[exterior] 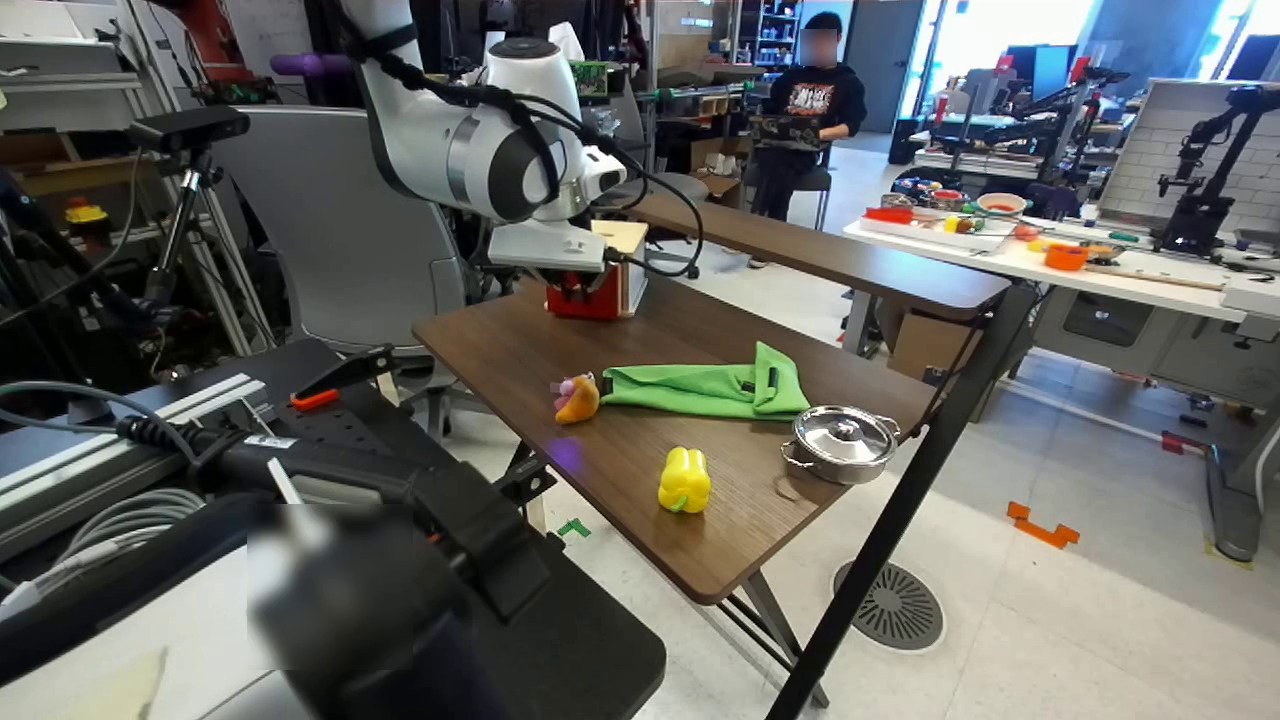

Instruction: Open the drawer

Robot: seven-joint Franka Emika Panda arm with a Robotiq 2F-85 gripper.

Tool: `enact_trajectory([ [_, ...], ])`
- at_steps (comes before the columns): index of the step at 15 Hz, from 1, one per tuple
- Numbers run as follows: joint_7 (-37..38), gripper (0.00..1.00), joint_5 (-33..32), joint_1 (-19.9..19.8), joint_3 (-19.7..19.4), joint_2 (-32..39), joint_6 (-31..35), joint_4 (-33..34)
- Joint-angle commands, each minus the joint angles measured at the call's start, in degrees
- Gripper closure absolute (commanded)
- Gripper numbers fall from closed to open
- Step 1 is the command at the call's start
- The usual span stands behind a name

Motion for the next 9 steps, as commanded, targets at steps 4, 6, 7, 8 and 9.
enact_trajectory([
  [4,-0.65,0.93,0.21,-2.84,1.63,-3.5,-4.16,-6.27],
  [6,-0.72,0.93,0.37,-3.27,1.73,-3.78,-4.51,-6.83],
  [7,-1.02,0.48,0.39,-3.95,2.34,-3.57,-4.89,-6.76],
  [8,-1.19,0.47,0.44,-4.2,2.53,-3.58,-5.37,-6.82],
  [9,-1.49,0.42,0.66,-4.44,2.71,-3.33,-6.63,-6.88],
])
